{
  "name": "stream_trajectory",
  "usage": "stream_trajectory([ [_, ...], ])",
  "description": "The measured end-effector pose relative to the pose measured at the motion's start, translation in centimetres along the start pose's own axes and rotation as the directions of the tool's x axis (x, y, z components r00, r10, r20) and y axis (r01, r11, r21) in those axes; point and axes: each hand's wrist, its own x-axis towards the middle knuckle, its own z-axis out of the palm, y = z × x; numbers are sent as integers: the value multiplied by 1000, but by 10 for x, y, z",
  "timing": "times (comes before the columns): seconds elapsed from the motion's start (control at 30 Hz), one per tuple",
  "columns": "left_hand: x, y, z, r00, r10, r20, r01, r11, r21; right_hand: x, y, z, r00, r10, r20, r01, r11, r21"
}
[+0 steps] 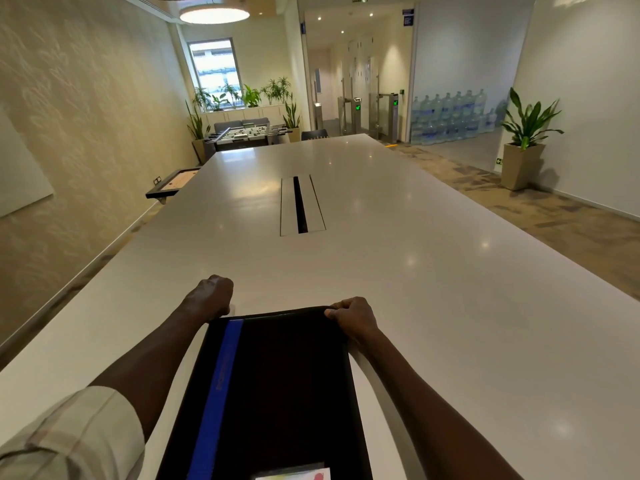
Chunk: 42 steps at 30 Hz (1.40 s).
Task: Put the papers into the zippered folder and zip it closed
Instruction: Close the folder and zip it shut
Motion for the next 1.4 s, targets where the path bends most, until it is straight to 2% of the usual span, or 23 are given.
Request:
stream_trajectory([
  [0.27,-3,-3,4,999,29,-24,-28,999,36,2,2,1,1000,-21,-14,21,999,-25],
  [0.6,-27,-6,24,990,-50,-131,40,996,-73,-2,6,-3,996,-83,22,84,996,-23],
  [0.83,-69,0,49,977,-86,-196,58,988,-144,-17,5,-8,994,-89,65,95,991,-94],
  [0.97,-100,1,60,969,-104,-225,53,974,-222,-40,9,-7,984,-175,31,177,977,-115],
  [1.07,-125,3,66,958,-147,-246,87,967,-240,-63,16,-1,954,-296,-37,283,937,-208],
  [1.13,-140,0,71,958,-156,-239,94,963,-252,-78,20,2,939,-343,-34,324,912,-251],
  [1.4,-194,-9,87,952,-139,-272,52,951,-303,-132,31,-1,928,-371,29,360,876,-321],
])
